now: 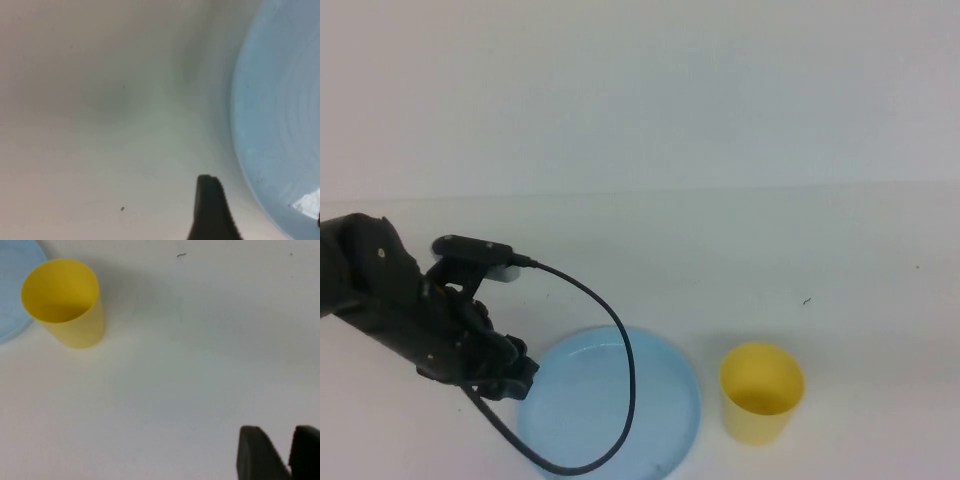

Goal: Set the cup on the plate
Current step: Pick up the plate from the table

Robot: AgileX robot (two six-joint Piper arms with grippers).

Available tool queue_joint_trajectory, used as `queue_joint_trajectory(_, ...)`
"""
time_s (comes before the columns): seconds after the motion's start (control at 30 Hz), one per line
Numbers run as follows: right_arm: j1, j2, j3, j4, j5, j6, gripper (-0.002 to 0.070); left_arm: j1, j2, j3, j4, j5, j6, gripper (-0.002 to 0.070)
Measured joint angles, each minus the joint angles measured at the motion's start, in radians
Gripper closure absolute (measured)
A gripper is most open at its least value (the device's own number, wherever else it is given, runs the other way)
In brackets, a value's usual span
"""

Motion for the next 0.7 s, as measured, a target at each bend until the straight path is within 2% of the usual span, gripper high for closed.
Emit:
queue_joint_trajectory(0.23, 0.0, 0.0, 0.0, 0.006, 0.013, 0.012, 0.0498, -0.005, 0.097, -0.028, 0.004, -0.005, -0.002, 0.0257)
queue_joint_trajectory(0.47, 0.0, 0.0, 0.0, 0.016, 0.013, 0.02, 0.0497, -0.067, 0.153, -0.043, 0.017, -0.026, -0.004, 0.0264)
queue_joint_trajectory(0.57, 0.0, 0.0, 0.0, 0.042, 0.013, 0.022, 0.0497, -0.081, 0.168, -0.05, 0.047, -0.027, -0.032, 0.0353)
queue_joint_trajectory(0.7, 0.0, 0.0, 0.0, 0.056, 0.013, 0.022, 0.0497, -0.081, 0.179, -0.051, 0.095, -0.034, -0.072, 0.0619)
